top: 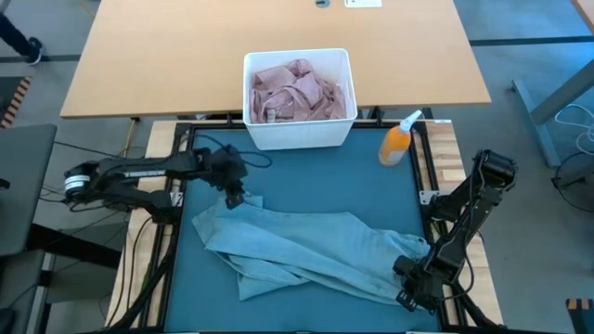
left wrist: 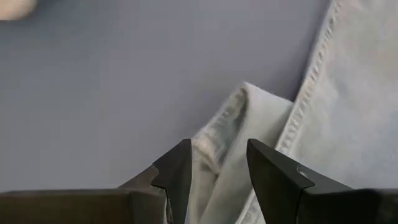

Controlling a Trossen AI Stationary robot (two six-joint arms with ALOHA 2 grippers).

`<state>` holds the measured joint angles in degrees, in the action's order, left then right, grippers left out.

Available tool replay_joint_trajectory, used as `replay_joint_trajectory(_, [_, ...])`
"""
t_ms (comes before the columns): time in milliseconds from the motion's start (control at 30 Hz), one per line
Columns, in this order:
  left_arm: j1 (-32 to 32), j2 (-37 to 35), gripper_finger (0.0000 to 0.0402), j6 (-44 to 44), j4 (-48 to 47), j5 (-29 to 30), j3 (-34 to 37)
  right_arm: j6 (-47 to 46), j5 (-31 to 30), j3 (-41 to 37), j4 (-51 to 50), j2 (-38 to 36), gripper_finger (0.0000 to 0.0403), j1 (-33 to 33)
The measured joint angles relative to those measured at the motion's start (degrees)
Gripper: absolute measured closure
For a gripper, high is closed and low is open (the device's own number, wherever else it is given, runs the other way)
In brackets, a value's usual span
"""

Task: Fold Laundry from Bin
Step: Fold the blue pants

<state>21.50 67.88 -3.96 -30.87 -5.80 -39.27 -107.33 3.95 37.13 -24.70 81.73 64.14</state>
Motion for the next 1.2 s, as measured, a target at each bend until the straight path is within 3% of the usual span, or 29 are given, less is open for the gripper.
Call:
replay_joint_trajectory(333, [-2.4, 18.7, 0.026, 2.5, 3.9, -1.6, -0.3, 2.2, -0.8, 0.0, -0.4, 0.0, 0.0375, 0.0])
replay_joint_trajectory(533, [-6.6, 22.4, 0.0272, 4.3, 0.1, 0.9, -0.9, 3.0, -0.9, 0.0, -0.4, 0.0, 0.0375, 0.0])
replay_joint_trajectory(733, [-8.8, 14.9, 0.0375, 2.7, -3.6, 5.1, 0.2, 4.2, -1.1, 0.0, -1.2, 0.0, 0.0375, 0.0])
replay_joint_trajectory(800, [-8.9, 11.1, 0.0378, 1.9, -9.0, 8.1, -0.5, 4.3, -1.1, 0.0, -1.2, 0.0, 0.0375, 0.0])
replay_joint_trajectory(1000, [-8.7, -0.4, 0.0378, 0.7, -23.1, 25.3, -7.1, 4.3, -1.0, 0.0, -1.2, 0.0, 0.0375, 0.0])
replay_joint_trajectory(1200, [-8.7, -8.9, 0.0378, 1.4, -28.0, 35.9, -17.7, 4.0, -1.1, 0.0, -1.5, 0.0, 0.0375, -0.1])
